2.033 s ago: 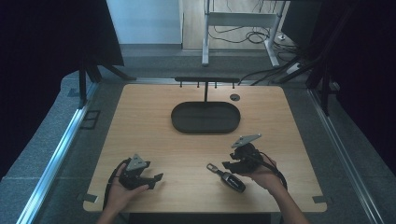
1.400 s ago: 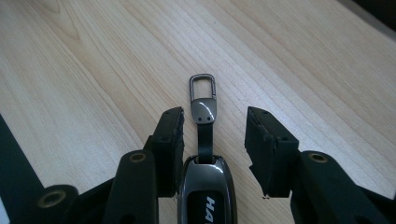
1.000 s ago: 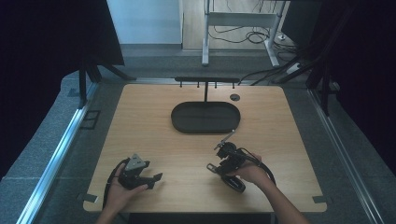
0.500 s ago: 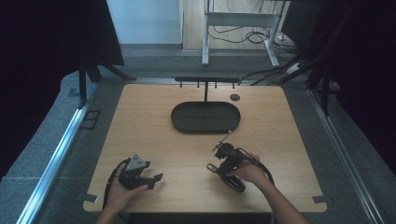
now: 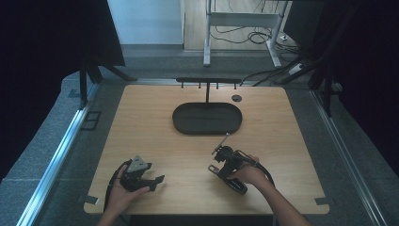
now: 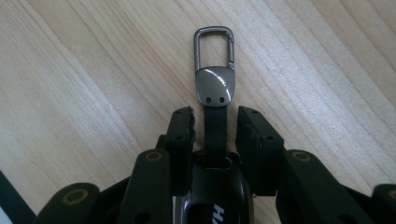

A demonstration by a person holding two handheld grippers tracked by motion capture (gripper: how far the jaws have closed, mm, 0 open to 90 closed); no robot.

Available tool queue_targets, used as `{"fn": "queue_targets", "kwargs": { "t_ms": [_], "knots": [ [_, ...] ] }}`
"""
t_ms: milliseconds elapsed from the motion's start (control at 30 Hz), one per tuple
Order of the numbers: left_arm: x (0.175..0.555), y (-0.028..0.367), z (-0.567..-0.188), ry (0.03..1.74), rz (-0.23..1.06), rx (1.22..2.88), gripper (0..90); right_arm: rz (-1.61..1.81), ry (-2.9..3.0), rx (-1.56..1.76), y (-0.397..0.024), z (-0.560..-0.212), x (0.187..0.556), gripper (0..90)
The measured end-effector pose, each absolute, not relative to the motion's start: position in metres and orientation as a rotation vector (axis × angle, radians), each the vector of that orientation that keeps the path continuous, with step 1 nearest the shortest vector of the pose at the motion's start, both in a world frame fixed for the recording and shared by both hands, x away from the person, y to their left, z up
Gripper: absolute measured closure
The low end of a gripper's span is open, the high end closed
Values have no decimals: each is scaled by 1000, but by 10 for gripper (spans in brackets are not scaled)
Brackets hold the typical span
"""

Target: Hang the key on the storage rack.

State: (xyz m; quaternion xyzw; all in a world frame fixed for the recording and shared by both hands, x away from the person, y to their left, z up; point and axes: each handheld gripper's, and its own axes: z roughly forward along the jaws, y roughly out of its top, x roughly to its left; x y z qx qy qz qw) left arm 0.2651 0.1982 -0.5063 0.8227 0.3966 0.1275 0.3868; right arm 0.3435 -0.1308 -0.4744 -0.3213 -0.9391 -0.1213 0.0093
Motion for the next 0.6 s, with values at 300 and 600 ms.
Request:
{"fn": "queue_targets", "kwargs": {
  "t_ms": [300,600],
  "knots": [
    [265,198,-506,1007,323,2093,262,-331,-2953,-989,-125,-478,344,692],
    [265,197,-506,1004,324,2096,262,-275,-3011,-990,-120,-478,341,760]
  ]
}}
